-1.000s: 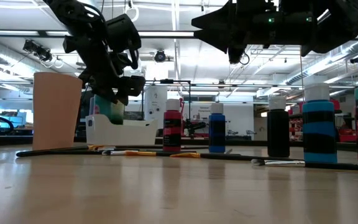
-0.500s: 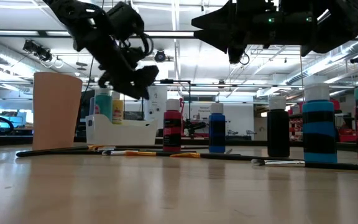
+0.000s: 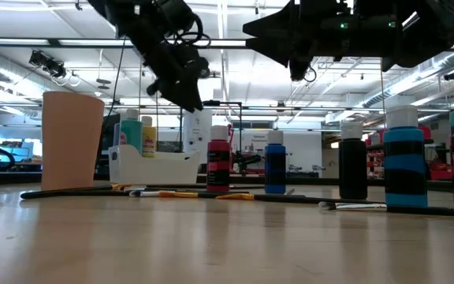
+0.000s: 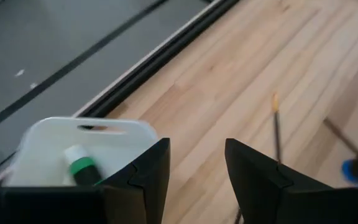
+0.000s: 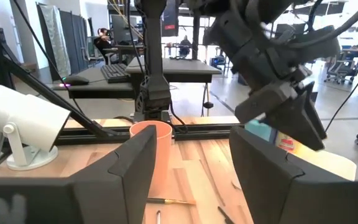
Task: Pick & Place Paint Supplies
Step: Adjust the white bin
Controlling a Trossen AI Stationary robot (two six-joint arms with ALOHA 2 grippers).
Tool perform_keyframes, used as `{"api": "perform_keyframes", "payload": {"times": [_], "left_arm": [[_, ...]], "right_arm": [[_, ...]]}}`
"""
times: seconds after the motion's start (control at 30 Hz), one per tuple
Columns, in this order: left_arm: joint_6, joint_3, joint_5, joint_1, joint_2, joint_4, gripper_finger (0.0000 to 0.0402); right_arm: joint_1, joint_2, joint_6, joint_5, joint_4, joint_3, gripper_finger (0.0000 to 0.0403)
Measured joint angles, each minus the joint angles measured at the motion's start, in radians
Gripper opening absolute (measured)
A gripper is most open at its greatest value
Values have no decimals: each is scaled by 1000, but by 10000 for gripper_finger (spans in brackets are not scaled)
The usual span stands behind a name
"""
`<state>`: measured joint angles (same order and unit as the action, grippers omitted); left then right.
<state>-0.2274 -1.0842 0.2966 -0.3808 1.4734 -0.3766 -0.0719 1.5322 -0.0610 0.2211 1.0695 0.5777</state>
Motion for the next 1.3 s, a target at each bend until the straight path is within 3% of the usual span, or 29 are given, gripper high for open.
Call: {"api": "perform_keyframes", "payload": {"times": [0.27, 0.67, 0.93, 1.17, 1.3], "left_arm": [[-38, -32, 18, 62, 0, -260, 162], [-128, 149, 113, 132, 0, -266, 162], [-24, 201, 228, 132, 0, -249, 162], [-57, 199, 109, 87, 0, -300, 162], [-51, 200, 146, 82, 0, -347, 162]], "right_arm": [[1, 0, -8, 0, 0, 0, 205], [0, -1, 2, -3, -54, -1, 205], [0, 0, 3, -4, -56, -1, 205], [0, 0, 7, -5, -59, -1, 205], [0, 0, 28, -6, -64, -1, 205]]}}
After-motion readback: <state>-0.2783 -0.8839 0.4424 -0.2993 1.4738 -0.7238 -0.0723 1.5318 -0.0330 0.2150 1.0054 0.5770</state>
